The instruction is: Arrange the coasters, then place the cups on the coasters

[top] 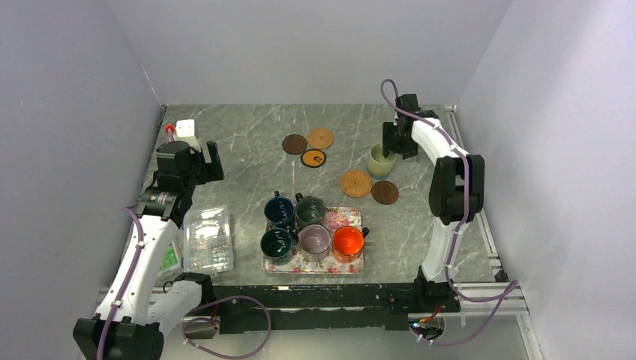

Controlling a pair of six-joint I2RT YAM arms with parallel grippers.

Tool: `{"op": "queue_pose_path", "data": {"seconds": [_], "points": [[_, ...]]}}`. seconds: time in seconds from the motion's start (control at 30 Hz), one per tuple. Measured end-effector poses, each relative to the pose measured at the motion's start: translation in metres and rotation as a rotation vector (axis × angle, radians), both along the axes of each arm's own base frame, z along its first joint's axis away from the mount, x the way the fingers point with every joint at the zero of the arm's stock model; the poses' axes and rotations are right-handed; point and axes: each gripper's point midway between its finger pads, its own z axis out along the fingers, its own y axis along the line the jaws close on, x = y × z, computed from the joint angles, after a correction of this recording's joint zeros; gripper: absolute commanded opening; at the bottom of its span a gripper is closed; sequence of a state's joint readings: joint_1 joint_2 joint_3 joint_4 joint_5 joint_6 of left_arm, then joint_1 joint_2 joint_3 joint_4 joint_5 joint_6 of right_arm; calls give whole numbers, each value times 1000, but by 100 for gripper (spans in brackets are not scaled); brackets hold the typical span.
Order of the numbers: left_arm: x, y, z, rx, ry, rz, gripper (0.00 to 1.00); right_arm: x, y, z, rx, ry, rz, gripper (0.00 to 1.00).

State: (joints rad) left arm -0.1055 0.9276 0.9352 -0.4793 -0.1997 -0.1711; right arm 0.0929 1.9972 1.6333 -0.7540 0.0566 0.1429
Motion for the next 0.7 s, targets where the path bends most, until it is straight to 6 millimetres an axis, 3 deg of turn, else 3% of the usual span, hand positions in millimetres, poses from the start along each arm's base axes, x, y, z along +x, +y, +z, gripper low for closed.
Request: {"op": "queue_pose_path", "data": {"seconds": [0.2,0.37,0.47,0.53,0.6,0.7], "points": [[0,0,0,1,0,-1,94,0,-2,19,-10,-37,-16,76],[0,0,0,1,0,-1,94,-14,8,75,-27,-162,1,78],[0,0,0,1,0,-2,94,-42,40,110,-33,-248,103,78],[0,0,0,1,0,-2,94,-61,69,122,-33,-286,202,78],[0,0,0,1,0,-2,94,-82,98,122,-28,-292,304,78],[0,-1,0,1,1,-5,94,-122,137,102,-11,-241,473,77]]}}
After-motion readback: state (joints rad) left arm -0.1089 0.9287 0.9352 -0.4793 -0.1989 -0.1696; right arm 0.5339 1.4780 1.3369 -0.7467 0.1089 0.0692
